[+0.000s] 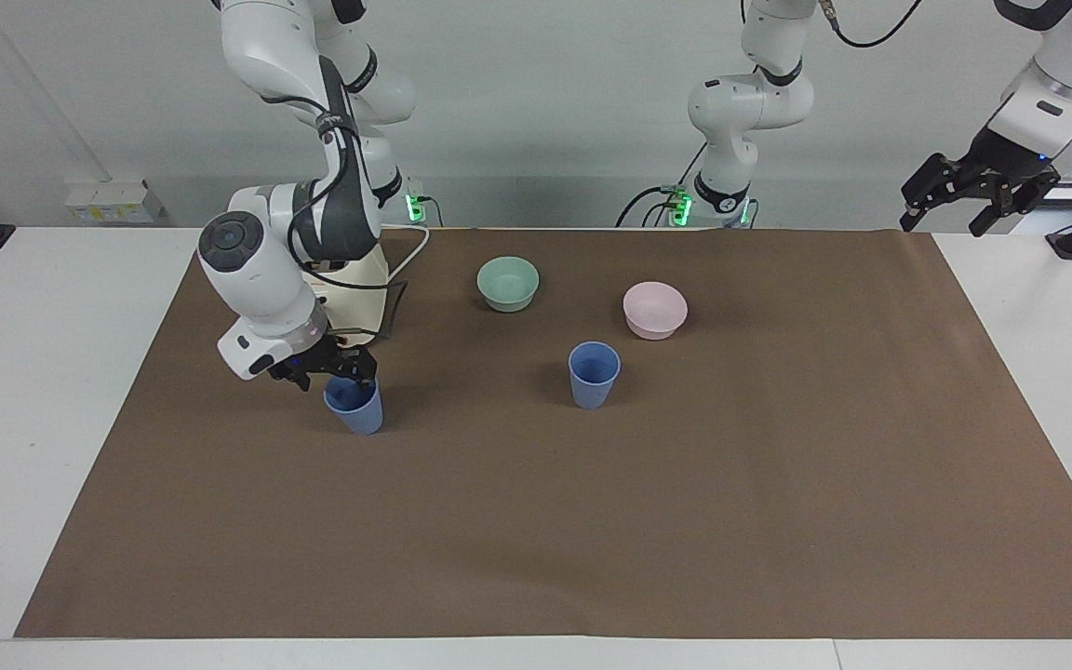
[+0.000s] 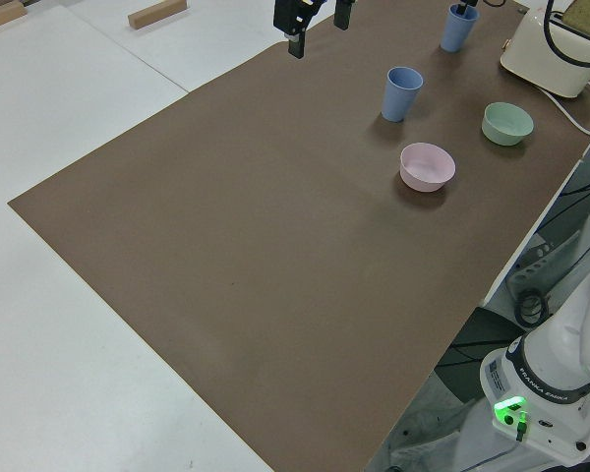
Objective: Stack blue cups with both arms
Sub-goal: 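Reach the right gripper to the blue cup near the toaster and grasp it, then lift the blue cup with the right gripper toward the placed cup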
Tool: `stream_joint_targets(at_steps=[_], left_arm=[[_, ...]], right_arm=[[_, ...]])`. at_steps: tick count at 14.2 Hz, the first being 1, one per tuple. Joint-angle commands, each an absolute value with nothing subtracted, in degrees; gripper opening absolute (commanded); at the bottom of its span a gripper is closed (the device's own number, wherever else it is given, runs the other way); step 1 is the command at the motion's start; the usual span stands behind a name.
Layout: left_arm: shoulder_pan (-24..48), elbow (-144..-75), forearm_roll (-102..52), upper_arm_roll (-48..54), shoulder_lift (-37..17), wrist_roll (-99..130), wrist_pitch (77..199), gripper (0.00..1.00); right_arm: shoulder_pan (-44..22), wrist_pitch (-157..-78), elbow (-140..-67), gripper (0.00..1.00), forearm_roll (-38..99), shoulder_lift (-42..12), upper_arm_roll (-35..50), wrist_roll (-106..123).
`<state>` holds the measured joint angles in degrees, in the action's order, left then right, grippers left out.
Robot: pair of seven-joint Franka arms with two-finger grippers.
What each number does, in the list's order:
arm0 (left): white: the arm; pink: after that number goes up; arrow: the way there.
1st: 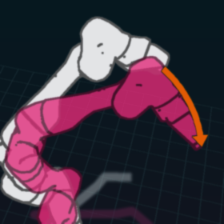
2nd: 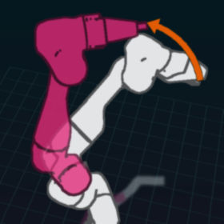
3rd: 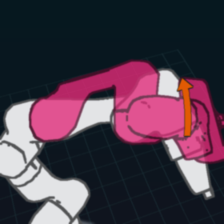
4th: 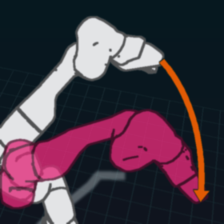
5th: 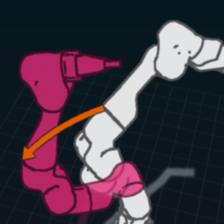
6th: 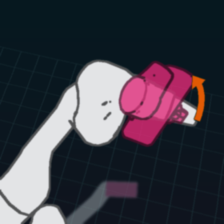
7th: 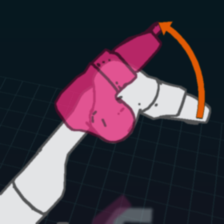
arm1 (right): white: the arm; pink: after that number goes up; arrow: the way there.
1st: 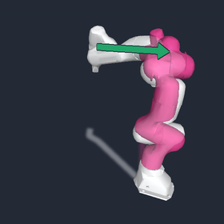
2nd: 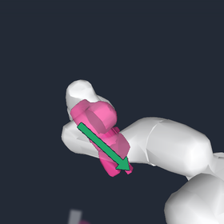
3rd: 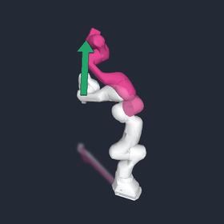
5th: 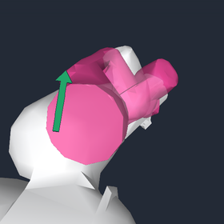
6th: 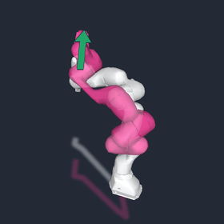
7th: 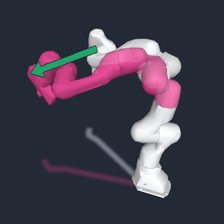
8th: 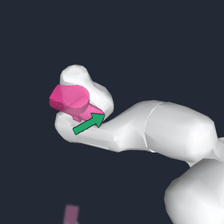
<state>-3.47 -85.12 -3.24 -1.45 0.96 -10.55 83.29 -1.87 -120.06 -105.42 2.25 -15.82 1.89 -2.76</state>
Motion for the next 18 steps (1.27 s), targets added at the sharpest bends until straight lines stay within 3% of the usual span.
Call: stream_joint_targets(at_steps=[1,3,4,6,9,14,18], left_arm=[[-3.7,-84.3,-3.8,-1.3,1.1,-10.4,81.9,1.00],[-3.7,-84.3,-3.8,-1.3,1.1,-10.5,81.9,1.00],[-3.7,-84.3,-3.8,-1.3,1.1,-10.5,81.9,1.00],[-3.7,-84.3,-3.8,-1.3,1.1,-10.5,81.9,1.00],[-3.7,-84.3,-3.8,-1.3,1.1,-10.5,81.9,1.00],[-3.7,-84.3,-3.8,-1.3,1.1,-10.5,81.9,1.00],[-3.7,-84.3,-3.8,-1.3,1.1,-10.4,81.9,1.00]], right_arm=[[-1.1,-122.5,-106.1,0.40,2.1,-17.0,2.3,-1.6],[-1.6,-122.3,-106.0,0.24,2.3,-17.3,2.3,-3.0],[-1.6,-121.6,-105.8,0.00,2.4,-17.3,2.4,-5.1],[-2.6,-119.0,-104.3,0.00,2.4,-16.6,2.8,-12.2],[-4.7,-107.7,-95.2,0.00,2.5,-16.6,2.8,-19.2],[-5.6,-97.3,-84.3,0.00,6.3,-17.2,3.3,-24.9],[-11.7,-99.1,-77.4,0.00,7.0,-20.3,4.0,-36.6]])
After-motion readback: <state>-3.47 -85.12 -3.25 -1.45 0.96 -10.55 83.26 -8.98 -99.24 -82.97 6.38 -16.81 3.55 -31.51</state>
